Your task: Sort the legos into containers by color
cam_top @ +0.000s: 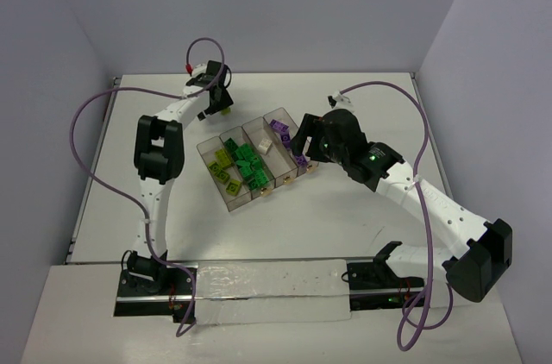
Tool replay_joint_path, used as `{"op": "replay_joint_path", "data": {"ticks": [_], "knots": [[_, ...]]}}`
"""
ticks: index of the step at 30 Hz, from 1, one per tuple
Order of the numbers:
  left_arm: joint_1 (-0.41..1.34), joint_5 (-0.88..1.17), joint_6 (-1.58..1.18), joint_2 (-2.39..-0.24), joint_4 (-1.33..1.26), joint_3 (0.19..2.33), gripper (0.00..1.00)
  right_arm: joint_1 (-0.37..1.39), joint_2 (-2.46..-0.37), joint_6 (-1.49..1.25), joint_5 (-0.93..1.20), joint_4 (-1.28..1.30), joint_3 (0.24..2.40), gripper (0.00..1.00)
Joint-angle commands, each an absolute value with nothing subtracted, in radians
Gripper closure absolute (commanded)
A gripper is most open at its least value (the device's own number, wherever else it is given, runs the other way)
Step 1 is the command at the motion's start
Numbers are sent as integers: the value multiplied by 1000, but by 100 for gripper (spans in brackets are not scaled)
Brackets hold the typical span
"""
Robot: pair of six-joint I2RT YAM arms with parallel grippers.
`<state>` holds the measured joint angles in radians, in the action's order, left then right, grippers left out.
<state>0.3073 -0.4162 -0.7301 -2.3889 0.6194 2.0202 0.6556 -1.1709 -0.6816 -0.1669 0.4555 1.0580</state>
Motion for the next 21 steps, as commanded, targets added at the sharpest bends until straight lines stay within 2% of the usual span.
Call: {"op": "replay_joint_path", "data": {"ticks": [1,11,21], "knots": [[299,-488,-690,-2273,658,1954,17,656,-1138,-693,-161,404,1058,21],[288,-533,-640,-2117,653,1759,17,658,-1115,-699,-153,401,1049,21],[288,-417,-641,-2013,608,1766,15,683,-1108,-707,-158,402,1057,21]]}}
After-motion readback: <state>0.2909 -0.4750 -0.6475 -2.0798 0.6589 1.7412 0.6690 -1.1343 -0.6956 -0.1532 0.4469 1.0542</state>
